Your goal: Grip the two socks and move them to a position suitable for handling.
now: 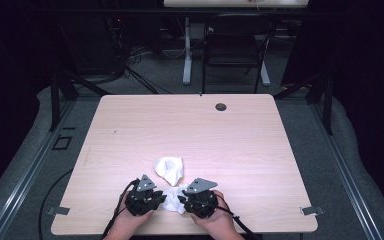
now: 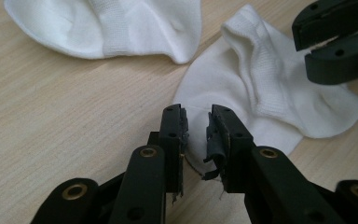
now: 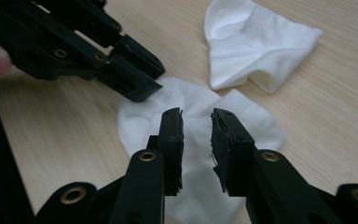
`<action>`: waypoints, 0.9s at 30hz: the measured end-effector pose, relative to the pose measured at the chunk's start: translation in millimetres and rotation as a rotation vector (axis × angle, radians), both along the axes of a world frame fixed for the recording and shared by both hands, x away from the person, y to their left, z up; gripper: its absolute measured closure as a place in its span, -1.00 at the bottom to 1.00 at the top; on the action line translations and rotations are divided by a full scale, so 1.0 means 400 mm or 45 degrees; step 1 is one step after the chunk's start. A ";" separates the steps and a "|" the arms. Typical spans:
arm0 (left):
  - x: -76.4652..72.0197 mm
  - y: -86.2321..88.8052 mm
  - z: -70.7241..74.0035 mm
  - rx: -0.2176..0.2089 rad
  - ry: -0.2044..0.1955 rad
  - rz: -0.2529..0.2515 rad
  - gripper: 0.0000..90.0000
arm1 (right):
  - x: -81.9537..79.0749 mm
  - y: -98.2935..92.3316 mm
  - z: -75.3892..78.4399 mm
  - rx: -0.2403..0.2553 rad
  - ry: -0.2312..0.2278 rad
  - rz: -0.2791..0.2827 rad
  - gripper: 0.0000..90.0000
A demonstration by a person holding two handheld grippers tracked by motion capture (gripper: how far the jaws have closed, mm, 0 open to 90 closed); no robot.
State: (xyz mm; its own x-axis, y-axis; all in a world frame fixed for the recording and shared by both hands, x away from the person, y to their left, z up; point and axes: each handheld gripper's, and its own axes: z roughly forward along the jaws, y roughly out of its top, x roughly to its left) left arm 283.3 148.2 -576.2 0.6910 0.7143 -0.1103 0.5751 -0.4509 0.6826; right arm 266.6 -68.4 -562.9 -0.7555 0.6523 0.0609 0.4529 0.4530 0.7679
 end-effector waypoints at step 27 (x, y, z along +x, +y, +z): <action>-0.008 -0.007 0.001 0.015 -0.024 -0.036 0.54 | -0.010 0.071 -0.039 -0.108 -0.023 0.000 0.84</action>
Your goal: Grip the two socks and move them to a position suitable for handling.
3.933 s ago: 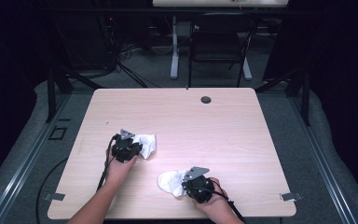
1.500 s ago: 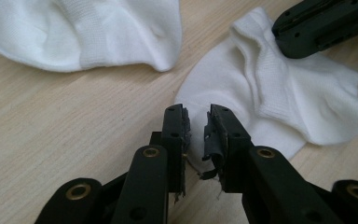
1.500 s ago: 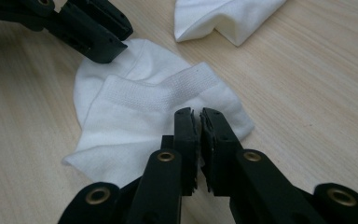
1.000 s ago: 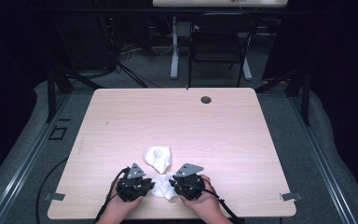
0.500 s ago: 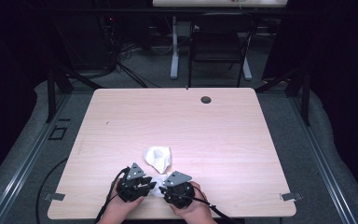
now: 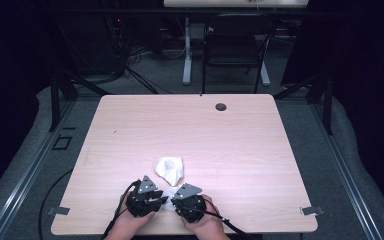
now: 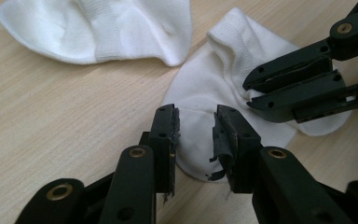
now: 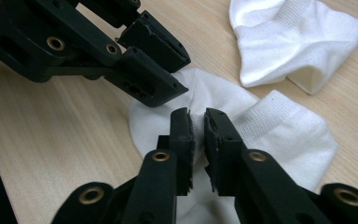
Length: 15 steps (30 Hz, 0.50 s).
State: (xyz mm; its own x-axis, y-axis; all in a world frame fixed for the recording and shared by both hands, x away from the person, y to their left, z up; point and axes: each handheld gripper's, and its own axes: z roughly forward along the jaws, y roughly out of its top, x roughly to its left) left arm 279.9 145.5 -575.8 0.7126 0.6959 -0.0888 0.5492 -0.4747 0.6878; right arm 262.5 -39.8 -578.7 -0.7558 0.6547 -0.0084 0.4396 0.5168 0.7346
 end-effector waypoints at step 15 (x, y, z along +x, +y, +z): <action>-0.001 0.000 -0.003 0.019 -0.030 0.002 0.64 | -0.002 -0.032 0.026 0.102 0.032 -0.035 0.92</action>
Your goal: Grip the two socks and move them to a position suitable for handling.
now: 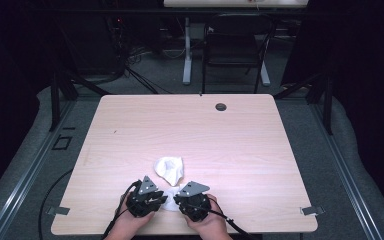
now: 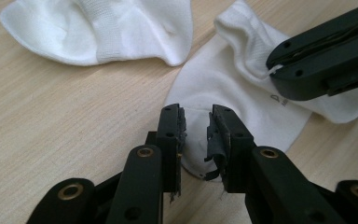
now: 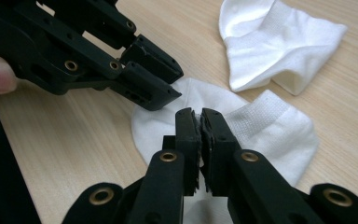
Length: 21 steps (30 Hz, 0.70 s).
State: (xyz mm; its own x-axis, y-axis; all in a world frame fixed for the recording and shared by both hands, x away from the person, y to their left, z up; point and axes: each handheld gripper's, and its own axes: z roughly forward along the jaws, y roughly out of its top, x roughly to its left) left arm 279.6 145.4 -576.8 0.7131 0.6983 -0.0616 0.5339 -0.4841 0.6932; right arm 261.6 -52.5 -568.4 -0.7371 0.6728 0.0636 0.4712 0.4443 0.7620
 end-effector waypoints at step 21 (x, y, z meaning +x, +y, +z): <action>-0.003 -0.001 0.003 0.034 -0.010 -0.010 0.65 | -0.011 -0.149 0.080 0.024 -0.037 -0.113 0.92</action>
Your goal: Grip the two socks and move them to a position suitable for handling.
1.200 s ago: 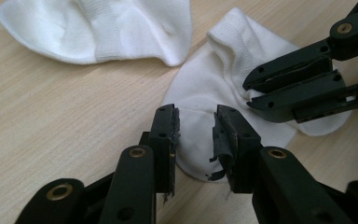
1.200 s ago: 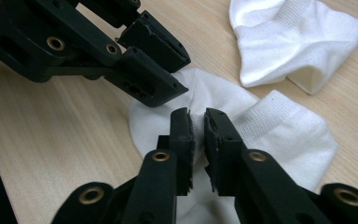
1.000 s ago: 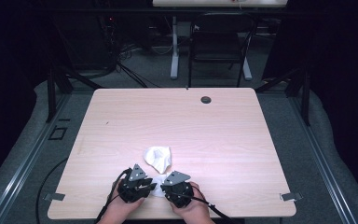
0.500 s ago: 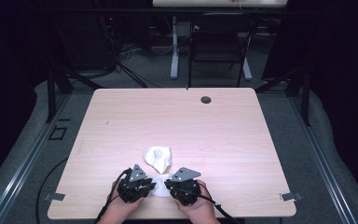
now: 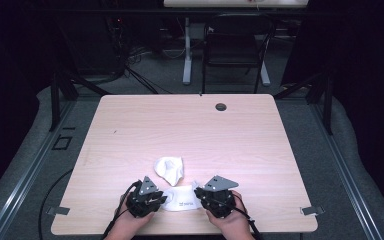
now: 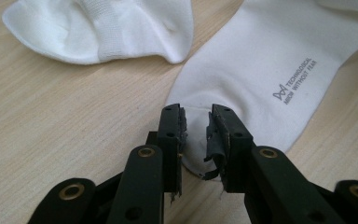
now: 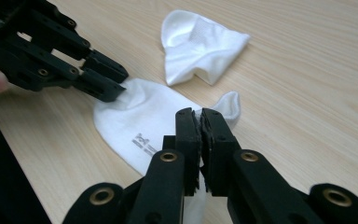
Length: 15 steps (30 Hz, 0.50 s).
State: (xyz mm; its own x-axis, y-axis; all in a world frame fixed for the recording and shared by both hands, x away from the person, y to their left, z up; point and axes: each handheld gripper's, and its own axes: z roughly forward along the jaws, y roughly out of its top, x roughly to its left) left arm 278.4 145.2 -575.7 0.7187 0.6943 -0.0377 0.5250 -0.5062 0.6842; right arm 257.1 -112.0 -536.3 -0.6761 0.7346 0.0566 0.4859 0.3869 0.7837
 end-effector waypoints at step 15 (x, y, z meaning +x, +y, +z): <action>-0.001 0.011 0.003 0.014 0.012 0.004 0.65 | 0.016 -0.061 -0.033 -0.055 0.082 -0.086 0.92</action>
